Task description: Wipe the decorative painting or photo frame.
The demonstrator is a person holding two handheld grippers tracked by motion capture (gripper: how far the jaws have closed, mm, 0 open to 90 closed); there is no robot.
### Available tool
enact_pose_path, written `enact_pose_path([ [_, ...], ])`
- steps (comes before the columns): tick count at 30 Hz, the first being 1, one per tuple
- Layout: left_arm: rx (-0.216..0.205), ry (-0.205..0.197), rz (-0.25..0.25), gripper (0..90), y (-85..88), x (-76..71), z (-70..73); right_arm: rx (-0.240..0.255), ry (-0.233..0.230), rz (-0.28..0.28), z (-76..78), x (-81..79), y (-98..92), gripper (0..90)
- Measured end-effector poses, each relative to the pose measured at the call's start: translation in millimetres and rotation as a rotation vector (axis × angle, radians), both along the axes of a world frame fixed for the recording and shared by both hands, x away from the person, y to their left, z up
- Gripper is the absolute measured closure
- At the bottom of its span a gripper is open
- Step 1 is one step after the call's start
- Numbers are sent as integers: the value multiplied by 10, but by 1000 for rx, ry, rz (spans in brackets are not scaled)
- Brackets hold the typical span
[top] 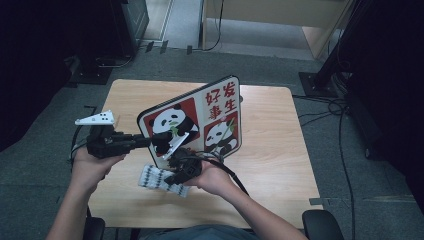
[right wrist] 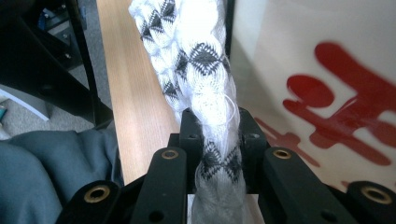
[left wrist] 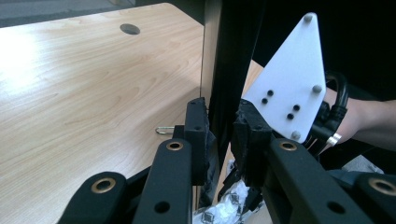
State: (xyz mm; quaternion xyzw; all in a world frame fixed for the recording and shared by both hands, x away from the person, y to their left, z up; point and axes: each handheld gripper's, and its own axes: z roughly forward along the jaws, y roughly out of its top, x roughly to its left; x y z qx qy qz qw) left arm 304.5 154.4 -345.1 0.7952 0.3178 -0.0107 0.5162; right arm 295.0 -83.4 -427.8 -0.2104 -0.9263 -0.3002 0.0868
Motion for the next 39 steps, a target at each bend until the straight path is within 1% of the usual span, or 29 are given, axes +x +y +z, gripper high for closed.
enact_pose_path([
  [4,-7,3,2,772,4,3,-11,-13,-5,1,-65,-11,-12,784],
  [9,-6,3,3,771,5,5,-18,-9,-7,3,-119,-18,-33,785],
  [13,-4,3,5,771,4,2,-19,-25,-10,11,-166,-34,-58,785],
  [18,-4,5,5,771,5,5,-23,-38,-39,16,-215,-48,-120,787],
  [22,-4,6,6,767,9,8,-29,-52,-17,-3,-281,-28,-202,787],
  [24,-5,9,8,766,10,10,-31,-55,-15,-9,-295,-17,-240,787],
  [26,-4,9,8,766,12,10,-32,-53,-15,-17,-289,1,-292,787],
  [28,-5,10,10,765,12,11,-35,-53,-35,-18,-262,12,-353,790],
  [30,-5,10,11,763,12,12,-38,-51,-36,-17,-235,24,-397,792],
  [32,-6,12,11,761,13,13,-46,-38,-35,-24,-192,38,-438,796],
  [35,-4,13,11,759,13,12,-52,-19,-32,-17,-101,48,-482,798],
  [39,-7,15,11,756,10,12,-57,7,-49,-16,41,56,-544,797],
])
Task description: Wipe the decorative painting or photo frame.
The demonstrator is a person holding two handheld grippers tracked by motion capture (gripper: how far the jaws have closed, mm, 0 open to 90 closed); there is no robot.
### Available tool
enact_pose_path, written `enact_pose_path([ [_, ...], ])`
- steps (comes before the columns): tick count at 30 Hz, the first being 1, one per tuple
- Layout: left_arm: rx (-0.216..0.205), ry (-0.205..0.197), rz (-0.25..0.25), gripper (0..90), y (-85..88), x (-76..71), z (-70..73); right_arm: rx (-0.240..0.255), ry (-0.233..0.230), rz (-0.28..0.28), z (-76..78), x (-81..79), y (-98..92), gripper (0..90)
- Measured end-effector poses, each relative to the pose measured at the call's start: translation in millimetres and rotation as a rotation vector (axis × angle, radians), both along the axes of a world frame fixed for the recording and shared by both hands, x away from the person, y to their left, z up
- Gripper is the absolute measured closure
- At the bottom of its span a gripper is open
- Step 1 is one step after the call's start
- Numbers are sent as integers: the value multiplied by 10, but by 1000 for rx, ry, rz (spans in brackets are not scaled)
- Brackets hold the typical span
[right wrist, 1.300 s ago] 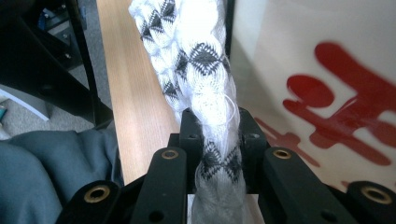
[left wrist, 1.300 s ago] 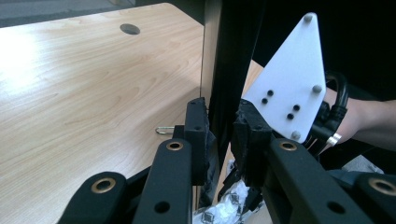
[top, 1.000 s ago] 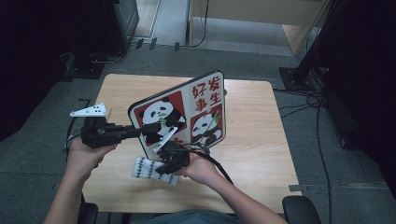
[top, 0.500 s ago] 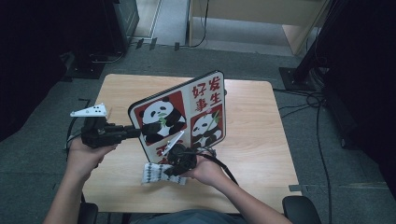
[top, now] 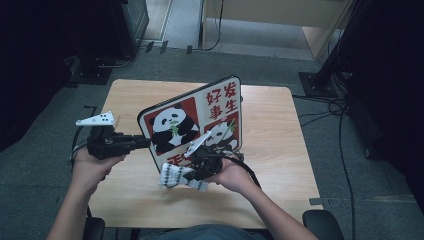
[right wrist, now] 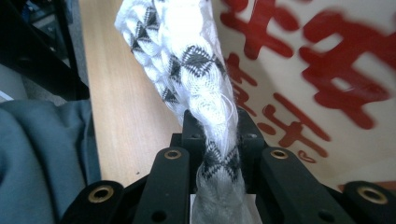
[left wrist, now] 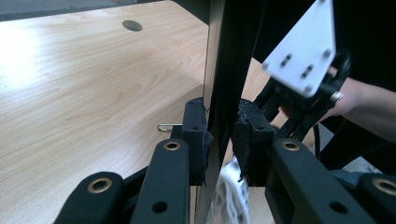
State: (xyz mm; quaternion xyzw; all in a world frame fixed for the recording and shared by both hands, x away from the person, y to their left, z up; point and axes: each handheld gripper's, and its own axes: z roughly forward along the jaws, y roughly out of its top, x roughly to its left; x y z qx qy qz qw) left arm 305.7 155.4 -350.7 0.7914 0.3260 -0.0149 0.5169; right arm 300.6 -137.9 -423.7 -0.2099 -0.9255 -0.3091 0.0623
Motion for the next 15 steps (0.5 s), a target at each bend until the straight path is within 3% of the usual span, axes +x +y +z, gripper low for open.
enact_pose_path([
  [15,-3,-6,9,757,3,0,-10,103,-78,-54,591,35,-270,797],
])
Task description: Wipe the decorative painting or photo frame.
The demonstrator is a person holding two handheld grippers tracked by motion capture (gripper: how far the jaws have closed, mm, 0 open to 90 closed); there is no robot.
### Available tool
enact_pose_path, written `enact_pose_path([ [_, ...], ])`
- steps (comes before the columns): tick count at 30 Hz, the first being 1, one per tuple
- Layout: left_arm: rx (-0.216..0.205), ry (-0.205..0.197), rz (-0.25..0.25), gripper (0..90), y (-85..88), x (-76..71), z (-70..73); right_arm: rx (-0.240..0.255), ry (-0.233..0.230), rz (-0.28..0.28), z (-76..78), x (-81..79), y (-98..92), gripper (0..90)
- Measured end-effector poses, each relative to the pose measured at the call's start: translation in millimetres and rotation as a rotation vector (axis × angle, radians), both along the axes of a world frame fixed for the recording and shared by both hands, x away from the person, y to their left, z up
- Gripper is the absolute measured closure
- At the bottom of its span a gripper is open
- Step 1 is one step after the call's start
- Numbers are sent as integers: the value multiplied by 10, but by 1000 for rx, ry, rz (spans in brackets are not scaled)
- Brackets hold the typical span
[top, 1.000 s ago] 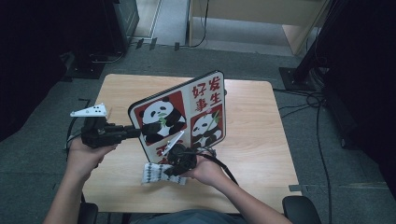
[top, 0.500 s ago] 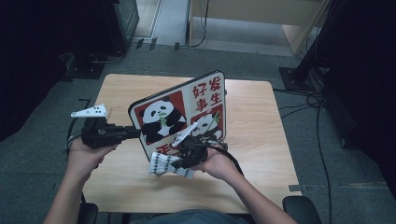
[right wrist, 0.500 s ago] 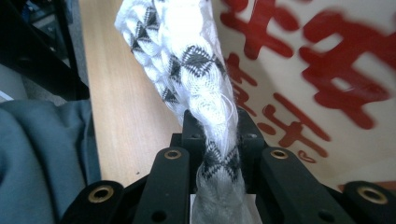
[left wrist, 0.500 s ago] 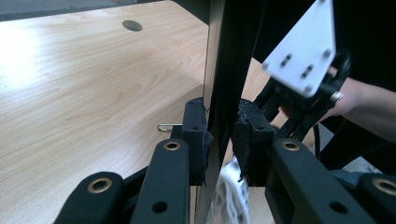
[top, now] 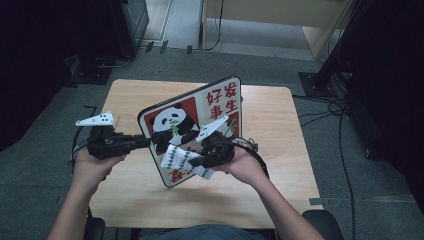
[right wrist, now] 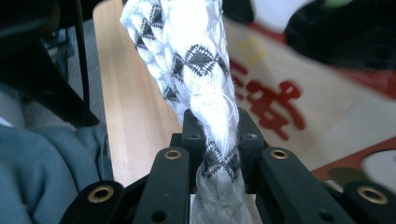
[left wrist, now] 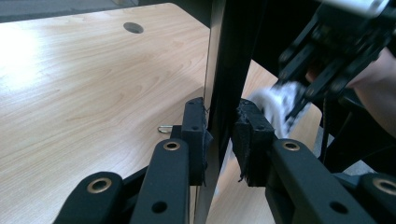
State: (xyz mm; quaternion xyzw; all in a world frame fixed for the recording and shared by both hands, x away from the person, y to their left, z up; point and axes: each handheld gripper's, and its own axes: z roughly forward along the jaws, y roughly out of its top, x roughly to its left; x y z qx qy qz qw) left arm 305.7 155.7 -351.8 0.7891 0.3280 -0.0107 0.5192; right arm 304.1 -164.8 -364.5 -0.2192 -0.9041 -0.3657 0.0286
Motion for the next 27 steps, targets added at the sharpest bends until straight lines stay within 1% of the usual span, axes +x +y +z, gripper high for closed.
enact_pose_path([
  [2,2,-3,3,757,0,-2,5,9,-9,-13,91,10,-25,798],
  [6,3,-5,5,757,1,-4,7,48,-15,-34,307,60,-88,797],
  [10,4,-2,7,757,-15,-9,1,54,-32,-37,491,120,-95,797],
  [11,5,-2,7,757,-15,-7,-3,49,-37,-40,545,133,-89,798],
  [14,6,-1,6,757,-12,-8,-7,38,-64,-37,730,177,-55,797],
  [15,7,-2,6,757,-11,-8,-8,36,-65,-37,778,188,-49,797],
  [18,4,-1,9,756,-8,-11,-11,49,-84,-35,984,249,-22,796],
  [21,2,-2,10,757,-9,-12,-11,59,-106,-27,1222,329,28,796],
  [23,2,-5,9,759,-15,-12,-14,61,-120,-33,1359,382,65,796],
  [24,3,-7,8,758,-18,-9,-17,60,-137,-30,1424,407,85,796],
  [27,3,-4,6,758,-33,-5,-31,73,-165,-27,1593,469,173,795],
])
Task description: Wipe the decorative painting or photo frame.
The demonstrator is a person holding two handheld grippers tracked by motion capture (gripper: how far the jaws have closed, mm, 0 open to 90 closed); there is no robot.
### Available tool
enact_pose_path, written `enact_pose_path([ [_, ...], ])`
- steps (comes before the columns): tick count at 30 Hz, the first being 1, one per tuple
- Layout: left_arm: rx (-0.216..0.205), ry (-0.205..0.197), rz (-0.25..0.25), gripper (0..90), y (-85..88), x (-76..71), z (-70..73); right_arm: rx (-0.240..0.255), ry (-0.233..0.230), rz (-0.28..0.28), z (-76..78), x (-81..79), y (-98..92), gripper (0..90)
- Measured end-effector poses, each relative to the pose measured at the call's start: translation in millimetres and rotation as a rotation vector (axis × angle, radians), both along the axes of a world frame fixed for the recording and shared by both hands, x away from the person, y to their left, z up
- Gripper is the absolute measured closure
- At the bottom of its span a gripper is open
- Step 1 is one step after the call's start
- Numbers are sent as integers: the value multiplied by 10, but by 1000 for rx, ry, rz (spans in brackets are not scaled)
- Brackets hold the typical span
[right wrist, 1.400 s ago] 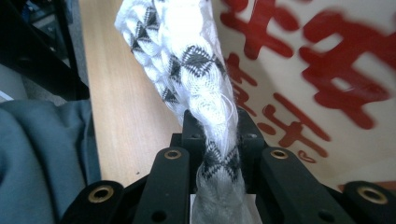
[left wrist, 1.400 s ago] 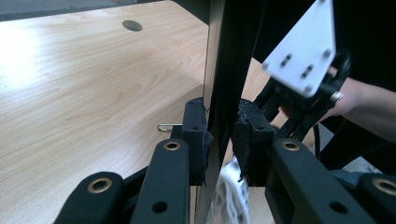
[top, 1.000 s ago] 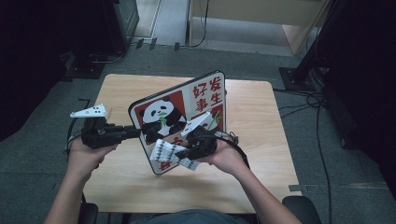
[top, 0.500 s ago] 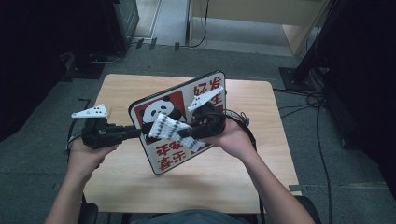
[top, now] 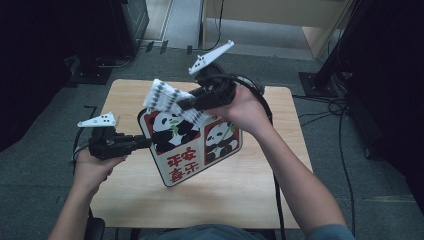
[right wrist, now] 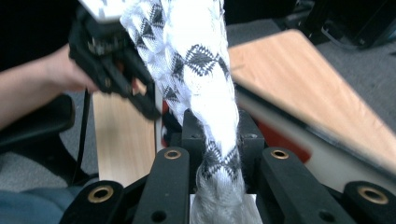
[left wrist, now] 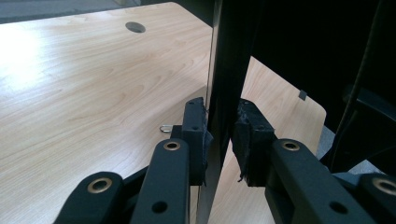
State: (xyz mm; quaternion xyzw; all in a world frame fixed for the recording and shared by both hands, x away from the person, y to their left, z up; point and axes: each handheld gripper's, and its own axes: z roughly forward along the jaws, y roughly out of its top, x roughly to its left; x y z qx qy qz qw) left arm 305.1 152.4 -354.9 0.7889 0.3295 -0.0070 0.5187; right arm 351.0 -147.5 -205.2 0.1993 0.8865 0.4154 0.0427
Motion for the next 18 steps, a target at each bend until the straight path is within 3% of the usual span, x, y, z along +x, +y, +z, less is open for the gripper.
enact_pose_path([
  [3,6,-8,1,756,-15,3,-16,-2,-16,-8,103,64,114,794],
  [5,4,-13,4,757,-26,1,-21,-6,-3,-24,118,130,215,792],
  [13,-1,-22,10,757,-34,6,-45,-17,62,14,43,252,638,794],
  [18,5,-68,6,757,-54,-24,-50,-43,89,24,-42,308,789,794],
])
